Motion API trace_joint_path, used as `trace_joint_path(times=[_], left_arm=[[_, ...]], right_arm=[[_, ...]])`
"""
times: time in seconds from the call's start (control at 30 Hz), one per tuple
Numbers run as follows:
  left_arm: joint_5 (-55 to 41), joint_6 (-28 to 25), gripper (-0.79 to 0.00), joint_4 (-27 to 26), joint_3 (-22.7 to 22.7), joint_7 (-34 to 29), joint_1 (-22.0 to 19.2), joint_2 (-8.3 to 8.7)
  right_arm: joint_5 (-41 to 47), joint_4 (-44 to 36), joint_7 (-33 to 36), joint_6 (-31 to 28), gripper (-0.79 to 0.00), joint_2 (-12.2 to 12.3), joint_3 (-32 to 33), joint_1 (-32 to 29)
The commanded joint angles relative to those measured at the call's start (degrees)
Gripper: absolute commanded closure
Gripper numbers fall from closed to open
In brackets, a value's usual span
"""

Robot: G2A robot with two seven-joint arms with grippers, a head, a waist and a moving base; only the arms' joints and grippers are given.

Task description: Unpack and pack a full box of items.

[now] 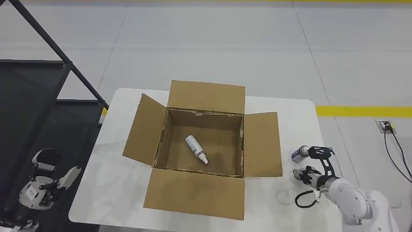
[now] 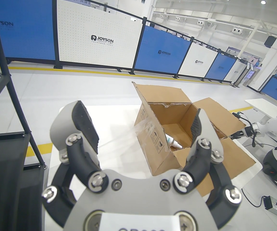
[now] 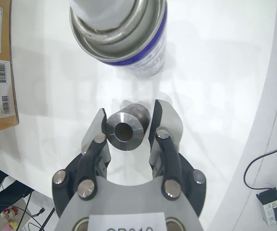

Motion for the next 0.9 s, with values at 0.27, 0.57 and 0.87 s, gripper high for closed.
trace_joint_path(times=[0.27, 0.57, 0.87], left_arm=[[0.0, 0.0, -0.785, 0.0, 0.0, 0.0, 0.0, 0.0], [0.0, 0.0, -0.785, 0.0, 0.0, 0.0, 0.0, 0.0], [0.0, 0.0, -0.785, 0.0, 0.0, 0.0, 0.0, 0.0]], right_arm=[[6.29, -25.12, -5.47, 6.18, 0.0, 0.27, 4.32, -9.35], [0.67, -47.39, -4.48, 11.64, 0.0, 0.23, -5.36, -11.42], [-11.67, -29.12, 4.55, 16.72, 0.0, -1.7, -35.41, 14.99]])
